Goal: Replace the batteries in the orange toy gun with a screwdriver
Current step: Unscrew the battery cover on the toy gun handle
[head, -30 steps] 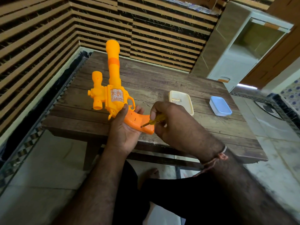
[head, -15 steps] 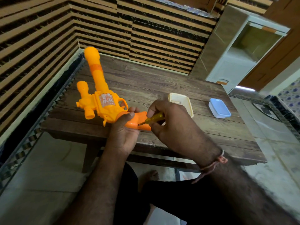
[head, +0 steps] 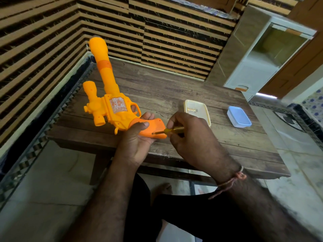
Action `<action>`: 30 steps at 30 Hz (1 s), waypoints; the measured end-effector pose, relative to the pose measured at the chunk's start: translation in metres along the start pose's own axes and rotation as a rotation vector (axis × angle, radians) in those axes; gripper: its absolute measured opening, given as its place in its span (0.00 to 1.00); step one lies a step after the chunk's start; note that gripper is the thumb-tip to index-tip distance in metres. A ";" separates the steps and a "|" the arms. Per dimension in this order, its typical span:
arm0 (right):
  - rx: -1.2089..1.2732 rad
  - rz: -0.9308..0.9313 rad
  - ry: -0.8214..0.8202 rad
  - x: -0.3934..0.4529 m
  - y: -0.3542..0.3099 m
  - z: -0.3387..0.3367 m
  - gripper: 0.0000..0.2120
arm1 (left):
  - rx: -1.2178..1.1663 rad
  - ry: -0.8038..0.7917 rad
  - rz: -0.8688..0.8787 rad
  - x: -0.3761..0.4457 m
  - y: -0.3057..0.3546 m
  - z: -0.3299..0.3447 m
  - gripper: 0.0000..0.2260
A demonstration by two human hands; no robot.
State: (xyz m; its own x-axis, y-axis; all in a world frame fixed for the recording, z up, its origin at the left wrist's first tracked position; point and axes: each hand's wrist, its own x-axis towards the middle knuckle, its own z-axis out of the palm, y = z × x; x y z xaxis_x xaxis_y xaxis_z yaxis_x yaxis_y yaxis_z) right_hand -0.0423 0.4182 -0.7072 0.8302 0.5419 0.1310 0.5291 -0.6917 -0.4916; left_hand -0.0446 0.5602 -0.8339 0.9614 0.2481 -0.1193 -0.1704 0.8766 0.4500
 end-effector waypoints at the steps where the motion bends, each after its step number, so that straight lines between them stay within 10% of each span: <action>1: 0.000 0.002 -0.011 -0.001 0.001 0.000 0.08 | 0.014 0.005 0.000 0.000 -0.001 0.000 0.22; 8: -0.004 -0.016 -0.014 -0.002 0.000 0.000 0.05 | 0.015 -0.029 0.004 0.001 0.000 -0.002 0.32; 16: 0.073 0.022 0.105 -0.003 0.001 0.005 0.11 | 0.017 -0.054 -0.008 -0.002 0.000 0.001 0.13; 30: -0.125 -0.083 -0.084 0.000 -0.004 -0.005 0.09 | 0.031 -0.070 -0.005 -0.002 0.001 -0.003 0.20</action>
State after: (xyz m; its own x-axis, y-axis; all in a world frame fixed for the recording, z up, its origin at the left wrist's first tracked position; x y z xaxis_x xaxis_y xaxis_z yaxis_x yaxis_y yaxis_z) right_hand -0.0438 0.4189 -0.7008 0.7676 0.6342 0.0921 0.6176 -0.6936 -0.3709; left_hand -0.0474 0.5618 -0.8357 0.9752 0.2129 -0.0598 -0.1595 0.8645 0.4767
